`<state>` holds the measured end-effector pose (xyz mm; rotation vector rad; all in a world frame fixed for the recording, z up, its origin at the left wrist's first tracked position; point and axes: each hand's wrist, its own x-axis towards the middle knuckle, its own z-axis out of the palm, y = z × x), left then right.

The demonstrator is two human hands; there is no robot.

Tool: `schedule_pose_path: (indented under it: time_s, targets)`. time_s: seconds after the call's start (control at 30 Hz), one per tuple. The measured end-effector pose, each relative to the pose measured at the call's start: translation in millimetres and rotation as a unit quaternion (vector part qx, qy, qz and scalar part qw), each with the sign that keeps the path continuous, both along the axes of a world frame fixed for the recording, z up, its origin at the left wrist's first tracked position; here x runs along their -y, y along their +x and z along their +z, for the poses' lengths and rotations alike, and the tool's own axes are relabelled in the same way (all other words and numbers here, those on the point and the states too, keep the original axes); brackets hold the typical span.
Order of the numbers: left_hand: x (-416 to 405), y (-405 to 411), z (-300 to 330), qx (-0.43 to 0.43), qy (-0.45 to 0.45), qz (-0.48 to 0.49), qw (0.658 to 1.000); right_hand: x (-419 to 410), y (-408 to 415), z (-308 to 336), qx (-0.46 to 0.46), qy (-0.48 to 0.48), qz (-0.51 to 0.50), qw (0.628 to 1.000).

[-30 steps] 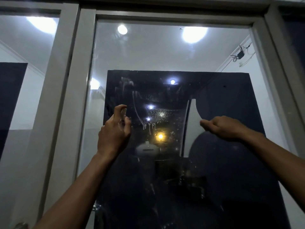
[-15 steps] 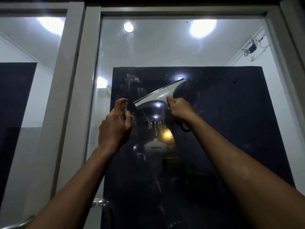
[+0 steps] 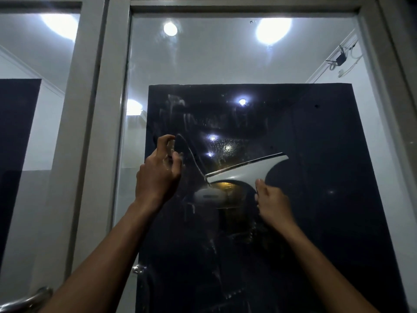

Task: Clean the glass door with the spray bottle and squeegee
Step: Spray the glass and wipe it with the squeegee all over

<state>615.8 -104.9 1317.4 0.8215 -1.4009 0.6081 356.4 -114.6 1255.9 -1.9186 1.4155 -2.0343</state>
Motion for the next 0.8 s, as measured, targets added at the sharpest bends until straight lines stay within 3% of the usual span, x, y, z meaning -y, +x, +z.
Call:
schedule_pose_path:
  time_s: [0.07,0.13,0.23,0.3,0.47,0.63,0.8]
  targets:
    - [-0.5,-0.4,-0.3,0.000,-0.001,-0.004,1.000,-2.9,6.2,18.4,-0.022,-0.027,-0.002,0.999]
    - [-1.4,-1.2,-0.5,0.003,-0.005,-0.010,1.000,-5.7,19.5,40.4,-0.117,-0.045,-0.005,0.992]
    - [-2.9,0.3,-0.5,0.004,-0.008,-0.010,1.000,-5.3,43.0,62.9,-0.325,-0.039,-0.064,0.943]
    - [-2.3,2.0,-2.0,0.005,-0.007,-0.010,1.000,-2.9,47.7,70.5,-0.398,-0.024,-0.090,0.913]
    - [4.5,0.0,-7.5,-0.002,-0.012,-0.014,1.000,3.0,7.7,79.5,-0.438,0.049,-0.132,0.888]
    - [12.3,-11.3,-13.7,-0.008,-0.008,-0.019,1.000,2.2,-67.2,74.2,-0.413,0.127,-0.182,0.883]
    - [11.3,-19.5,-15.4,-0.012,0.001,-0.033,0.999,-12.7,-116.7,73.7,-0.398,0.114,-0.210,0.886]
